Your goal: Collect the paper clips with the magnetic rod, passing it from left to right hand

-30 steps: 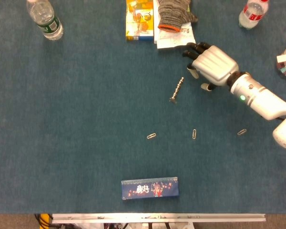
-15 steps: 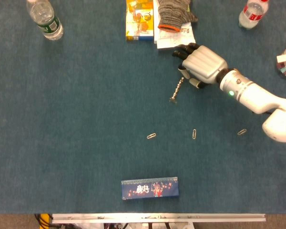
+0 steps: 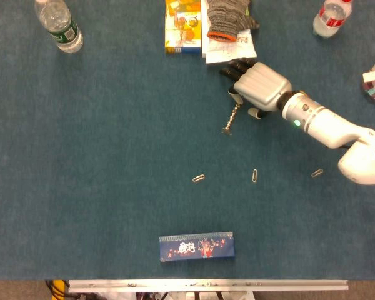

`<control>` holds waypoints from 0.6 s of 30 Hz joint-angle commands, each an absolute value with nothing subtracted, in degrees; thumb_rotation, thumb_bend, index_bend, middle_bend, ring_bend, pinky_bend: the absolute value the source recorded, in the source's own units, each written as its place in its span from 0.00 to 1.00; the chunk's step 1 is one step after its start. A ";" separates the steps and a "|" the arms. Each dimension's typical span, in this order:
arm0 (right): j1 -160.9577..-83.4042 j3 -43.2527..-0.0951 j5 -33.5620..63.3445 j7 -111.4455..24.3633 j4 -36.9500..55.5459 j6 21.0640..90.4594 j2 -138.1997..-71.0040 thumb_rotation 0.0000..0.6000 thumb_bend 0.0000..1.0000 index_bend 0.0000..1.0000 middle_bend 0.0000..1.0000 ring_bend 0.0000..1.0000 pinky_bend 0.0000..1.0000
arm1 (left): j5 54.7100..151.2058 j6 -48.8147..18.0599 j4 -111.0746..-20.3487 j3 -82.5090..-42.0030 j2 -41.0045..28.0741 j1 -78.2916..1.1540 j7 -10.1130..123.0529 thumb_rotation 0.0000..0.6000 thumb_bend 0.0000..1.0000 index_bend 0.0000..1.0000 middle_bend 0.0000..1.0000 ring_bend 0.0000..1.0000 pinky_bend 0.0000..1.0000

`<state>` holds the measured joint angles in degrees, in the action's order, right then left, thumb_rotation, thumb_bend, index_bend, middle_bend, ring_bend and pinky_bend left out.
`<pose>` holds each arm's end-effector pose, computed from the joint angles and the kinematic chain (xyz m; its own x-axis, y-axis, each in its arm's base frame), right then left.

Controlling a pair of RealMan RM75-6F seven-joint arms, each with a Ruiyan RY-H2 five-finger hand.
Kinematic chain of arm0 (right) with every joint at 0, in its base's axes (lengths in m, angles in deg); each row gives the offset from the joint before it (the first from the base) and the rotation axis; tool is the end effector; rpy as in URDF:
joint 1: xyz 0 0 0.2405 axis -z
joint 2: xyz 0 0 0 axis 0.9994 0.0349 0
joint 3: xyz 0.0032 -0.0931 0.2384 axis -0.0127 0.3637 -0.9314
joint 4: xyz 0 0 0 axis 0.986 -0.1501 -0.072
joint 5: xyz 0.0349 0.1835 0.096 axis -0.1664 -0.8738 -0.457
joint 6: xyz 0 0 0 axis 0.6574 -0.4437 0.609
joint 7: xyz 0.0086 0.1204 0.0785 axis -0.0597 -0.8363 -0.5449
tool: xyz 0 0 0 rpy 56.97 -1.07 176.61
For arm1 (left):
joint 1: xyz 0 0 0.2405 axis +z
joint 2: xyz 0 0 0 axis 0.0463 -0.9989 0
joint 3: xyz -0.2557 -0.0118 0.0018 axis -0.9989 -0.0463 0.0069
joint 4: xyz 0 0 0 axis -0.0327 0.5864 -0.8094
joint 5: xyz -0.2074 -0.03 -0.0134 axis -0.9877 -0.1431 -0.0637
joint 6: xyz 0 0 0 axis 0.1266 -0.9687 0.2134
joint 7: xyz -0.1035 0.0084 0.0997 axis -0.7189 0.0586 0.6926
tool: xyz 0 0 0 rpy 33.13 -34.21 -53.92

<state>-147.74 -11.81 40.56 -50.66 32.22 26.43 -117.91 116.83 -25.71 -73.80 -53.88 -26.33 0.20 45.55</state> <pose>-0.1445 -0.4138 -0.0656 0.7725 -0.2743 0.5727 -0.5756 -0.6833 0.4492 -0.4101 0.1132 0.1757 0.3500 0.2258 0.9091 0.8445 0.3439 -0.4106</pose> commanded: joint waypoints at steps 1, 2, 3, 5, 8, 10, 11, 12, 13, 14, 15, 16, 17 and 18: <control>-147.85 -11.90 40.38 -50.40 32.24 26.31 -118.01 1.00 0.21 0.49 0.07 0.00 0.08 | 116.79 -25.69 -73.75 -53.90 -26.30 0.23 45.49 1.00 0.36 0.08 0.00 0.00 0.00; -147.91 -11.92 40.32 -50.33 32.22 26.21 -118.03 1.00 0.21 0.49 0.07 0.00 0.08 | 116.77 -25.73 -73.78 -53.91 -26.29 0.26 45.48 1.00 0.36 0.08 0.00 0.00 0.00; -147.98 -11.96 40.25 -50.22 32.22 26.14 -118.08 1.00 0.21 0.48 0.07 0.00 0.08 | 116.77 -25.78 -73.81 -53.91 -26.30 0.30 45.50 1.00 0.36 0.08 0.00 0.00 0.00; -148.06 -11.98 40.22 -49.96 32.26 26.14 -118.18 1.00 0.21 0.47 0.06 0.00 0.08 | 116.77 -25.84 -73.89 -53.90 -26.30 0.35 45.56 1.00 0.36 0.08 0.00 0.00 0.00; -148.19 -12.04 40.12 -49.64 32.44 26.09 -118.46 1.00 0.21 0.47 0.06 0.00 0.08 | 116.72 -25.85 -73.92 -53.90 -26.29 0.40 45.62 1.00 0.36 0.08 0.00 0.00 0.00; -148.31 -12.09 40.06 -49.62 32.63 26.01 -118.70 1.00 0.21 0.47 0.06 0.00 0.08 | 116.70 -25.87 -73.95 -53.92 -26.31 0.43 45.62 1.00 0.36 0.08 0.00 0.00 0.00; -148.37 -12.10 40.06 -49.63 32.71 25.97 -118.80 1.00 0.21 0.47 0.06 0.00 0.08 | 116.69 -25.87 -73.96 -53.92 -26.32 0.44 45.62 1.00 0.36 0.08 0.00 0.00 0.00; -148.45 -12.09 40.07 -49.63 32.83 25.93 -118.93 1.00 0.21 0.47 0.06 0.00 0.08 | 116.68 -25.89 -73.96 -53.93 -26.33 0.46 45.62 1.00 0.36 0.08 0.00 0.00 0.00; -148.50 -12.08 40.10 -49.63 32.93 25.92 -119.04 1.00 0.21 0.47 0.06 0.00 0.08 | 116.70 -25.91 -73.99 -53.92 -26.36 0.48 45.62 1.00 0.36 0.08 0.00 0.00 0.00; -148.56 -12.05 40.13 -49.63 33.04 25.90 -119.14 1.00 0.21 0.47 0.06 0.00 0.08 | 116.71 -25.94 -74.01 -53.92 -26.37 0.50 45.61 1.00 0.36 0.08 0.00 0.00 0.00; -148.63 -12.00 40.19 -49.63 33.16 25.86 -119.27 1.00 0.21 0.47 0.06 0.00 0.08 | 116.70 -25.96 -74.02 -53.92 -26.39 0.52 45.61 1.00 0.36 0.08 0.00 0.00 0.00; -148.68 -11.97 40.22 -49.63 33.26 25.84 -119.38 1.00 0.21 0.47 0.06 0.00 0.08 | 116.70 -25.96 -74.01 -53.92 -26.39 0.53 45.61 1.00 0.36 0.08 0.00 0.00 0.00; -148.73 -11.95 40.24 -49.64 33.37 25.81 -119.48 1.00 0.21 0.47 0.06 0.00 0.08 | 116.72 -26.01 -74.02 -53.93 -26.40 0.55 45.62 1.00 0.36 0.08 0.00 0.00 0.00; -148.78 -11.92 40.27 -49.66 33.49 25.77 -119.59 1.00 0.21 0.47 0.06 0.00 0.08 | 116.71 -26.04 -74.00 -53.93 -26.40 0.58 45.59 1.00 0.36 0.08 0.00 0.00 0.00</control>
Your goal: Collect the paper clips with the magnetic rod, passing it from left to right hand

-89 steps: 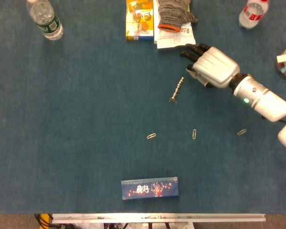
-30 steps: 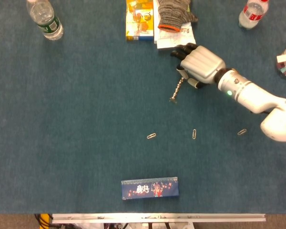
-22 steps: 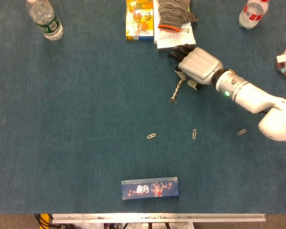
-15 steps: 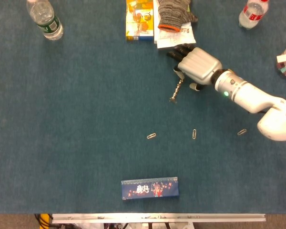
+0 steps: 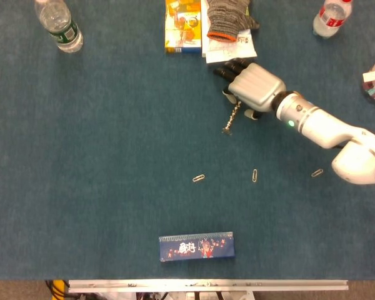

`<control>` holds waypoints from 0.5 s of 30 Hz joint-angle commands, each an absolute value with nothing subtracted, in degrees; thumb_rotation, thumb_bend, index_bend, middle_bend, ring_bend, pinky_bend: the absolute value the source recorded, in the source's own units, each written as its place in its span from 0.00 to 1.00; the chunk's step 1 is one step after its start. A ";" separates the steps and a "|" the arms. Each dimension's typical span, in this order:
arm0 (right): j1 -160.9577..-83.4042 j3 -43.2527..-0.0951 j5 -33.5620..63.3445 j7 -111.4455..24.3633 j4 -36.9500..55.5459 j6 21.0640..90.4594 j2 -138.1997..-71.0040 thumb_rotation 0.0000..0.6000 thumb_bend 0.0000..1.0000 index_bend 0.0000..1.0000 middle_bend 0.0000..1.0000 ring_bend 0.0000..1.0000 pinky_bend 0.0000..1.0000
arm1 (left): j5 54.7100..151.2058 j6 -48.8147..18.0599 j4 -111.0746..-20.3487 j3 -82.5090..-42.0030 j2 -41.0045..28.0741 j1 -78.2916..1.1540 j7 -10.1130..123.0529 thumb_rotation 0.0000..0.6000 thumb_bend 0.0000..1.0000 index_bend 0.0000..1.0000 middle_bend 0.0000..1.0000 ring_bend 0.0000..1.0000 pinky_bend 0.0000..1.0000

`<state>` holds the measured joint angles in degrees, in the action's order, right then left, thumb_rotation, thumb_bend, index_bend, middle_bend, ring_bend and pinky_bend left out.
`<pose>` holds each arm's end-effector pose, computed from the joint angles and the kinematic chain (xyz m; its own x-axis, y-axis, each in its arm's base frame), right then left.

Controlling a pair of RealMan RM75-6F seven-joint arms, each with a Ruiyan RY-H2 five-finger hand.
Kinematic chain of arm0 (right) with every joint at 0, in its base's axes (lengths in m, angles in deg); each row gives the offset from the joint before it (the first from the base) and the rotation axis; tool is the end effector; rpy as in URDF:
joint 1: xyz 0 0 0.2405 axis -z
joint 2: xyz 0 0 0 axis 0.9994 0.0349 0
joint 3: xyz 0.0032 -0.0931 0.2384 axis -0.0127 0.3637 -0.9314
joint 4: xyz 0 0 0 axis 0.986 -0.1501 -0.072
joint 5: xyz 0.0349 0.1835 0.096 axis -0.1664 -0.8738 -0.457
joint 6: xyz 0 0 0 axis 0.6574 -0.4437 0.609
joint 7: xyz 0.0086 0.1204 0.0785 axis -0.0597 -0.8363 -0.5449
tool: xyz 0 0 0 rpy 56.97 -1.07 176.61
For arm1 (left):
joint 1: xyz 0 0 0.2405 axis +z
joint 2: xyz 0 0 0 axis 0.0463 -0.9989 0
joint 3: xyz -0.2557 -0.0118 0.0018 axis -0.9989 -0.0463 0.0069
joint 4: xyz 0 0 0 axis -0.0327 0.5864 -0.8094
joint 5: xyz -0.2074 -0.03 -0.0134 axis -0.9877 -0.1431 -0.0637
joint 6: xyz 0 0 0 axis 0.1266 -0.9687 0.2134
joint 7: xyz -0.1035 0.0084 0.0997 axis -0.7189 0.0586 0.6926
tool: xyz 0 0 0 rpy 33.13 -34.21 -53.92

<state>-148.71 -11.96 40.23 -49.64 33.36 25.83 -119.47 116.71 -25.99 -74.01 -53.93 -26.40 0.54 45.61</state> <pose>-0.1370 -0.4140 -0.0741 0.7837 -0.2621 0.5632 -0.5580 -0.6953 0.4530 -0.4100 0.1111 0.1764 0.3491 0.2223 0.9103 0.8429 0.3499 -0.4087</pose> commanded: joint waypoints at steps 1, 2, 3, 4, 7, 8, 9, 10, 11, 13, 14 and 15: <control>-148.84 -11.88 40.29 -49.72 33.67 25.72 -119.74 1.00 0.21 0.47 0.06 0.00 0.08 | 116.73 -26.04 -74.00 -53.93 -26.41 0.59 45.56 1.00 0.36 0.08 0.00 0.00 0.00; -148.89 -11.87 40.30 -49.79 33.81 25.67 -119.85 1.00 0.21 0.47 0.06 0.00 0.08 | 116.73 -26.06 -74.00 -53.92 -26.42 0.61 45.56 1.00 0.36 0.08 0.00 0.00 0.00; -148.95 -11.85 40.31 -49.86 33.98 25.62 -119.98 1.00 0.21 0.47 0.06 0.00 0.08 | 116.72 -26.09 -74.00 -53.92 -26.42 0.64 45.57 1.00 0.36 0.08 0.00 0.00 0.00; -149.01 -11.83 40.35 -49.94 34.17 25.59 -120.13 1.00 0.21 0.47 0.06 0.00 0.08 | 116.72 -26.13 -73.97 -53.92 -26.38 0.69 45.53 1.00 0.36 0.08 0.00 0.00 0.00; -149.17 -11.74 40.46 -50.22 34.70 25.53 -120.51 1.00 0.21 0.47 0.06 0.00 0.08 | 116.68 -26.13 -73.94 -53.96 -26.43 0.72 45.39 1.00 0.36 0.08 0.00 0.00 0.00; -149.22 -11.71 40.49 -50.31 34.86 25.51 -120.62 1.00 0.21 0.47 0.06 0.00 0.08 | 116.66 -26.10 -73.95 -53.95 -26.48 0.73 45.33 1.00 0.36 0.08 0.00 0.00 0.00; -149.28 -11.66 40.55 -50.42 35.09 25.46 -120.77 1.00 0.21 0.47 0.06 0.00 0.08 | 116.62 -26.06 -73.95 -53.94 -26.52 0.77 45.28 1.00 0.36 0.08 0.00 0.00 0.00; -149.33 -11.61 40.59 -50.50 35.24 25.42 -120.87 1.00 0.21 0.47 0.06 0.00 0.08 | 116.59 -26.05 -73.88 -53.93 -26.50 0.80 45.26 1.00 0.36 0.08 0.00 0.00 0.00; -149.37 -11.58 40.63 -50.55 35.41 25.40 -120.99 1.00 0.21 0.47 0.06 0.00 0.08 | 116.60 -26.11 -73.82 -53.92 -26.48 0.85 45.21 1.00 0.36 0.08 0.00 0.00 0.00; -149.47 -11.52 40.68 -50.72 35.85 25.33 -121.28 1.00 0.22 0.47 0.06 0.00 0.08 | 116.67 -26.23 -73.72 -53.90 -26.45 0.95 45.07 1.00 0.36 0.08 0.00 0.00 0.00; -149.51 -11.51 40.69 -50.80 36.03 25.30 -121.40 1.00 0.22 0.47 0.06 0.00 0.08 | 116.71 -26.28 -73.69 -53.89 -26.45 0.98 45.02 1.00 0.36 0.08 0.00 0.00 0.00; -149.56 -11.48 40.72 -50.88 36.26 25.26 -121.56 1.00 0.22 0.47 0.06 0.00 0.08 | 116.76 -26.30 -73.64 -53.88 -26.44 0.99 44.98 1.00 0.36 0.08 0.00 0.00 0.00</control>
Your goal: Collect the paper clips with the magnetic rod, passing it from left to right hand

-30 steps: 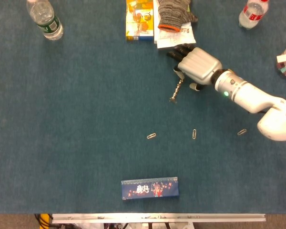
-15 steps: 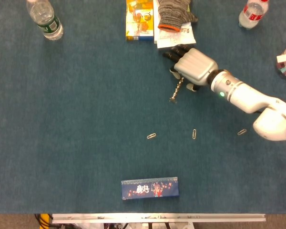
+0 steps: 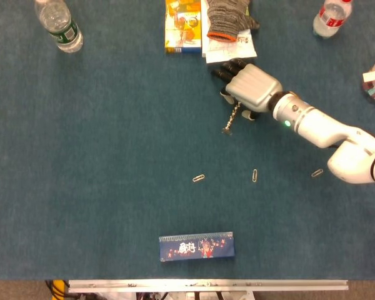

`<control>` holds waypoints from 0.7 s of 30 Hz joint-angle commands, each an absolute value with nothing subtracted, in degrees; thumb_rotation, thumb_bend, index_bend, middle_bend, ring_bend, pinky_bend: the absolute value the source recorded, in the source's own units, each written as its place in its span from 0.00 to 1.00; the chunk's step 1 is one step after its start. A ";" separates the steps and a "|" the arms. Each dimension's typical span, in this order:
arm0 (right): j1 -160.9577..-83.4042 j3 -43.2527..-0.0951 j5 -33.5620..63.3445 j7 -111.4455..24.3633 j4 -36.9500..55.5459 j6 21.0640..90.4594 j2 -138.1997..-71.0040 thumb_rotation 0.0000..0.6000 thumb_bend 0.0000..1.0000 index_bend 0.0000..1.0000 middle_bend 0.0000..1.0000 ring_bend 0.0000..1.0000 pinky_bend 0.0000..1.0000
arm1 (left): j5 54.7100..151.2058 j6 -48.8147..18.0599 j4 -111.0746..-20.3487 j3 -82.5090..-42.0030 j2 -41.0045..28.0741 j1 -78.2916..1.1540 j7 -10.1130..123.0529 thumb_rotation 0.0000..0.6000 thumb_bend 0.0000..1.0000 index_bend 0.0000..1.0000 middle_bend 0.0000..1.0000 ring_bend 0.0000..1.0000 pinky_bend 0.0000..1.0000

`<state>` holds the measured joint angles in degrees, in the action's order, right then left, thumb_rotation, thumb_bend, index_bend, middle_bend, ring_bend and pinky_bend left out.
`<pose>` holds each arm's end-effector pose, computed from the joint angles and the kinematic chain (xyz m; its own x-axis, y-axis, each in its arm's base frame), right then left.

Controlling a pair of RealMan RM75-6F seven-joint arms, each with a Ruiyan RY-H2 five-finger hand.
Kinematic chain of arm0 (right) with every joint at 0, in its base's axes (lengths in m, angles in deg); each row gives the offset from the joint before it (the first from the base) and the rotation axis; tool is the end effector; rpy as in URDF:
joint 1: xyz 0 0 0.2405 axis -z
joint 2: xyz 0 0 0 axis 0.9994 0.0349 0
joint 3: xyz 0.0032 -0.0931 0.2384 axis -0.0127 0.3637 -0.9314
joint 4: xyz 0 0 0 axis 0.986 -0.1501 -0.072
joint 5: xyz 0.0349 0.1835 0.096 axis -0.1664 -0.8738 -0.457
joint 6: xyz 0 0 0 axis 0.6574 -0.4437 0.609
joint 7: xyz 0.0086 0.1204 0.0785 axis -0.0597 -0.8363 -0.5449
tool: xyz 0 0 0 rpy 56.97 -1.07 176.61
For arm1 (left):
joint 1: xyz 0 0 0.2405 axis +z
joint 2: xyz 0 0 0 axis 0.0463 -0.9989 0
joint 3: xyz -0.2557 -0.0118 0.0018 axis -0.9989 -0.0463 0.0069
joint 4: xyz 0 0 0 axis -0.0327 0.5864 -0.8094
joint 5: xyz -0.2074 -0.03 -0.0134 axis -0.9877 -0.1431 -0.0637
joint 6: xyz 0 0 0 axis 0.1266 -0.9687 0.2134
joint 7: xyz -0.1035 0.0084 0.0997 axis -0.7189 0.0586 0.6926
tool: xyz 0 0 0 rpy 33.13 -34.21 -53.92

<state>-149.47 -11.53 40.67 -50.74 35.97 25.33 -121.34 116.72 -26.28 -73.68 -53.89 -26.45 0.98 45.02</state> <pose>-0.1350 -0.4162 -0.0816 0.7899 -0.2617 0.5546 -0.5516 -0.6983 0.4562 -0.4116 0.1079 0.1783 0.3468 0.2179 0.9123 0.8414 0.3574 -0.4052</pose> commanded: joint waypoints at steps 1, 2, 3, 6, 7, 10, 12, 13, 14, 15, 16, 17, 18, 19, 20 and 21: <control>-149.60 -11.46 40.75 -50.93 36.42 25.27 -121.68 1.00 0.22 0.47 0.06 0.00 0.08 | 116.79 -26.31 -73.62 -53.88 -26.43 1.00 44.93 1.00 0.36 0.08 0.00 0.00 0.00; -149.62 -11.43 40.78 -50.98 36.55 25.28 -121.77 1.00 0.22 0.47 0.06 0.00 0.08 | 116.79 -26.31 -73.58 -53.88 -26.42 1.02 44.91 1.00 0.36 0.08 0.00 0.00 0.00; -149.66 -11.40 40.81 -51.04 36.73 25.27 -121.90 1.00 0.22 0.47 0.06 0.00 0.08 | 116.77 -26.30 -73.56 -53.87 -26.42 1.05 44.86 1.00 0.36 0.08 0.00 0.00 0.00; -149.74 -11.34 40.85 -51.14 37.18 25.25 -122.23 1.00 0.23 0.47 0.06 0.00 0.08 | 116.78 -26.35 -73.58 -53.86 -26.46 1.13 44.79 1.00 0.36 0.08 0.00 0.00 0.00; -149.76 -11.33 40.85 -51.18 37.31 25.23 -122.33 1.00 0.23 0.47 0.06 0.00 0.08 | 116.76 -26.30 -73.51 -53.85 -26.43 1.14 44.72 1.00 0.36 0.08 0.00 0.00 0.00; -149.80 -11.28 40.86 -51.21 37.81 25.22 -122.67 1.00 0.23 0.47 0.06 0.00 0.08 | 116.83 -26.36 -73.37 -53.84 -26.36 1.21 44.56 1.00 0.36 0.08 0.00 0.00 0.00; -149.82 -11.25 40.86 -51.25 38.03 25.17 -122.83 1.00 0.23 0.47 0.06 0.00 0.08 | 116.82 -26.33 -73.27 -53.85 -26.33 1.23 44.44 1.00 0.36 0.08 0.00 0.00 0.00; -149.83 -11.23 40.86 -51.28 38.19 25.18 -122.93 1.00 0.23 0.47 0.06 0.00 0.08 | 116.83 -26.34 -73.22 -53.85 -26.31 1.25 44.40 1.00 0.36 0.08 0.00 0.00 0.00; -149.84 -11.22 40.88 -51.29 38.30 25.20 -123.00 1.00 0.23 0.47 0.06 0.00 0.08 | 116.83 -26.37 -73.18 -53.86 -26.30 1.28 44.37 1.00 0.36 0.08 0.00 0.00 0.00; -149.85 -11.21 40.89 -51.30 38.40 25.21 -123.06 1.00 0.24 0.47 0.06 0.00 0.08 | 116.83 -26.38 -73.16 -53.87 -26.30 1.29 44.31 1.00 0.36 0.08 0.00 0.00 0.00; -149.85 -11.20 40.89 -51.33 38.50 25.23 -123.13 1.00 0.24 0.47 0.06 0.00 0.08 | 116.86 -26.38 -73.13 -53.87 -26.27 1.30 44.26 1.00 0.36 0.08 0.00 0.00 0.00; -149.85 -11.18 40.90 -51.33 38.55 25.24 -123.17 1.00 0.24 0.47 0.06 0.00 0.08 | 116.89 -26.40 -73.09 -53.86 -26.25 1.31 44.26 1.00 0.36 0.08 0.00 0.00 0.00; -149.84 -11.16 40.90 -51.31 38.60 25.25 -123.21 1.00 0.24 0.47 0.06 0.00 0.08 | 116.92 -26.42 -73.05 -53.85 -26.23 1.33 44.25 1.00 0.36 0.08 0.00 0.00 0.00; -149.83 -11.15 40.89 -51.30 38.66 25.24 -123.27 1.00 0.24 0.47 0.06 0.00 0.08 | 116.94 -26.43 -73.05 -53.87 -26.25 1.33 44.18 1.00 0.36 0.08 0.00 0.00 0.00; -149.83 -11.13 40.88 -51.28 38.70 25.23 -123.31 1.00 0.24 0.47 0.06 0.00 0.08 | 116.96 -26.43 -73.04 -53.85 -26.23 1.35 44.16 1.00 0.36 0.08 0.00 0.00 0.00; -149.83 -11.11 40.88 -51.26 38.74 25.22 -123.35 1.00 0.24 0.47 0.06 0.00 0.08 | 116.94 -26.44 -73.00 -53.87 -26.18 1.36 44.17 1.00 0.36 0.08 0.00 0.00 0.00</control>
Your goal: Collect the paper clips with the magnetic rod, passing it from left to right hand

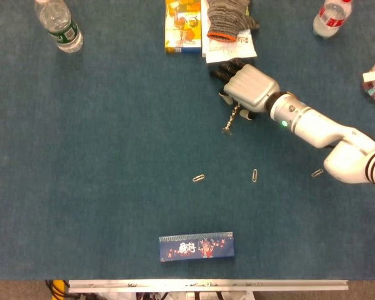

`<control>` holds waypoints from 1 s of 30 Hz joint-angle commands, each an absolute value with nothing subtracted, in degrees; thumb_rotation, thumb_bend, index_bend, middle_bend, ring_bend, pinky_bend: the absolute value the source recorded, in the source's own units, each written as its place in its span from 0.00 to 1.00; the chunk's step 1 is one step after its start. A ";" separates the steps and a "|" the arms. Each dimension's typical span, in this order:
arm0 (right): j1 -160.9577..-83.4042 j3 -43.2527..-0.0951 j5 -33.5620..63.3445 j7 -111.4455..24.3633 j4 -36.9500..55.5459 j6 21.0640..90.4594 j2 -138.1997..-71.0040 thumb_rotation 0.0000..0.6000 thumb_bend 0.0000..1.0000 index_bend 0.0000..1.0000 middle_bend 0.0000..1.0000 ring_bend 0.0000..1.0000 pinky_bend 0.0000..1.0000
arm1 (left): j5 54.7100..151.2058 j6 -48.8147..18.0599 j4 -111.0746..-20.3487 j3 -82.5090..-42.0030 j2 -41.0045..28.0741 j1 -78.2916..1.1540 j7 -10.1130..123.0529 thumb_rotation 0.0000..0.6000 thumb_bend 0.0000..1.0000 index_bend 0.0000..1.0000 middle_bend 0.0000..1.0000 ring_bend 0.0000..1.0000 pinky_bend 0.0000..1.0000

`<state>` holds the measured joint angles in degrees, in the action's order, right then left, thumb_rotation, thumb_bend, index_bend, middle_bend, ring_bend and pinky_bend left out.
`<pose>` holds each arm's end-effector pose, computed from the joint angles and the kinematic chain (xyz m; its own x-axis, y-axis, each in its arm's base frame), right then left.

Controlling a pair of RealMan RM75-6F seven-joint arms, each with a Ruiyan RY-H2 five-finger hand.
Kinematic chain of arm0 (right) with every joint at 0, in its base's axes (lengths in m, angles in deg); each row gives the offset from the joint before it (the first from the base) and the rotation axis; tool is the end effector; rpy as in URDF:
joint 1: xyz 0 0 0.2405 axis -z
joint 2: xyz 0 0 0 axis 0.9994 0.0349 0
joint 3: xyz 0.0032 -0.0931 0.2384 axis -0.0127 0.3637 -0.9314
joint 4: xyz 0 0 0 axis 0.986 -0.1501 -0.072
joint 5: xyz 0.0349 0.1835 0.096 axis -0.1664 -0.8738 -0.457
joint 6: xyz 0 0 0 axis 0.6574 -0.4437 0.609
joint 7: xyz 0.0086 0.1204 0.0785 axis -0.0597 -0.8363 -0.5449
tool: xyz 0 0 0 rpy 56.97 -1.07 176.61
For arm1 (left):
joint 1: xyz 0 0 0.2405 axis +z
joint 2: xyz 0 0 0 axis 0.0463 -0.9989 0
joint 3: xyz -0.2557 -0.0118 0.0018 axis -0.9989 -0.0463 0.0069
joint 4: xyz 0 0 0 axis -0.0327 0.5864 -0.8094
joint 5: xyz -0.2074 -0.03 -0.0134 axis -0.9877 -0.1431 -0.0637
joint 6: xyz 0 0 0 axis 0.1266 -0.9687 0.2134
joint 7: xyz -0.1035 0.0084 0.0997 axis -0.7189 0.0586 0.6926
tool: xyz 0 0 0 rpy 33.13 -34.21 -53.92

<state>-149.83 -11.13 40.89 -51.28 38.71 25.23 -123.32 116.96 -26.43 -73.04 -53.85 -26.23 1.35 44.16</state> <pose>-0.1348 -0.4176 -0.0888 0.7958 -0.2567 0.5484 -0.5450 -0.6982 0.4641 -0.4134 0.1053 0.1786 0.3410 0.2147 0.9152 0.8428 0.3616 -0.3988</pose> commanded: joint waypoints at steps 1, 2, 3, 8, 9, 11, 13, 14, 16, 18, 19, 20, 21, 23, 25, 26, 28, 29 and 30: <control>-149.83 -11.11 40.87 -51.25 38.78 25.21 -123.40 1.00 0.24 0.47 0.06 0.00 0.08 | 116.91 -26.49 -72.95 -53.88 -26.15 1.41 44.14 1.00 0.36 0.08 0.00 0.00 0.00; -149.83 -11.10 40.87 -51.23 38.80 25.22 -123.42 1.00 0.24 0.47 0.06 0.00 0.08 | 116.93 -26.51 -72.94 -53.87 -26.14 1.44 44.09 1.00 0.36 0.08 0.00 0.00 0.00; -149.83 -11.11 40.87 -51.23 38.80 25.24 -123.43 1.00 0.24 0.47 0.06 0.00 0.08 | 116.94 -26.53 -72.93 -53.87 -26.14 1.46 44.06 1.00 0.36 0.08 0.00 0.00 0.00; -149.79 -11.12 40.78 -51.11 38.67 25.26 -123.39 1.00 0.24 0.50 0.06 0.00 0.08 | 117.00 -26.56 -72.91 -53.85 -26.14 1.53 44.07 1.00 0.36 0.08 0.00 0.00 0.00; -149.79 -11.13 40.74 -51.08 38.64 25.24 -123.37 1.00 0.24 0.51 0.06 0.00 0.08 | 116.99 -26.55 -72.94 -53.86 -26.16 1.53 44.06 1.00 0.36 0.08 0.00 0.00 0.00; -149.76 -11.18 40.66 -51.07 38.57 25.23 -123.33 1.00 0.25 0.52 0.06 0.00 0.08 | 117.00 -26.52 -73.01 -53.87 -26.20 1.51 44.09 1.00 0.36 0.08 0.00 0.00 0.00; -149.72 -11.20 40.59 -51.04 38.52 25.26 -123.32 1.00 0.26 0.54 0.06 0.00 0.08 | 117.00 -26.50 -73.04 -53.88 -26.20 1.50 44.12 1.00 0.36 0.08 0.00 0.00 0.00; -149.70 -11.21 40.57 -51.04 38.51 25.27 -123.32 1.00 0.27 0.55 0.06 0.00 0.08 | 117.00 -26.49 -73.05 -53.89 -26.21 1.50 44.13 1.00 0.36 0.08 0.00 0.00 0.00; -149.68 -11.21 40.53 -51.03 38.45 25.26 -123.29 1.00 0.28 0.57 0.06 0.00 0.08 | 117.00 -26.50 -73.07 -53.90 -26.19 1.51 44.16 1.00 0.36 0.08 0.00 0.00 0.00; -149.66 -11.24 40.47 -51.04 38.41 25.23 -123.24 1.00 0.29 0.59 0.07 0.00 0.08 | 117.06 -26.54 -73.13 -53.91 -26.20 1.50 44.24 1.00 0.36 0.08 0.00 0.00 0.00; -149.66 -11.25 40.45 -51.01 38.40 25.24 -123.23 1.00 0.29 0.60 0.07 0.00 0.08 | 117.02 -26.50 -73.08 -53.91 -26.19 1.50 44.23 1.00 0.36 0.08 0.00 0.00 0.00; -149.65 -11.26 40.43 -51.00 38.36 25.25 -123.20 1.00 0.30 0.61 0.07 0.00 0.08 | 117.02 -26.50 -73.06 -53.91 -26.18 1.51 44.21 1.00 0.36 0.08 0.00 0.00 0.00; -149.63 -11.29 40.38 -50.98 38.30 25.25 -123.15 1.00 0.30 0.61 0.07 0.00 0.08 | 117.04 -26.54 -73.05 -53.92 -26.18 1.52 44.19 1.00 0.36 0.08 0.00 0.00 0.00; -149.59 -11.33 40.31 -50.92 38.19 25.27 -123.05 1.00 0.31 0.62 0.08 0.00 0.08 | 117.08 -26.55 -73.10 -53.93 -26.21 1.51 44.19 1.00 0.36 0.08 0.00 0.00 0.00; -149.51 -11.37 40.21 -50.82 38.02 25.30 -122.89 1.00 0.32 0.63 0.08 0.00 0.08 | 117.12 -26.60 -73.12 -53.93 -26.21 1.52 44.27 1.00 0.36 0.08 0.00 0.00 0.00; -149.47 -11.38 40.16 -50.75 37.92 25.29 -122.80 1.00 0.32 0.63 0.08 0.00 0.08 | 117.13 -26.61 -73.15 -53.93 -26.22 1.51 44.29 1.00 0.36 0.08 0.00 0.00 0.00; -149.37 -11.44 40.02 -50.56 37.67 25.31 -122.57 1.00 0.32 0.64 0.08 0.00 0.08 | 117.14 -26.64 -73.18 -53.94 -26.21 1.53 44.32 1.00 0.36 0.08 0.00 0.00 0.00; -149.32 -11.47 39.97 -50.47 37.51 25.36 -122.44 1.00 0.32 0.64 0.08 0.00 0.08 | 117.15 -26.66 -73.18 -53.94 -26.21 1.53 44.36 1.00 0.36 0.08 0.00 0.00 0.00; -149.28 -11.50 39.93 -50.34 37.32 25.42 -122.29 1.00 0.32 0.64 0.08 0.00 0.08 | 117.14 -26.64 -73.19 -53.95 -26.21 1.52 44.37 1.00 0.36 0.08 0.00 0.00 0.00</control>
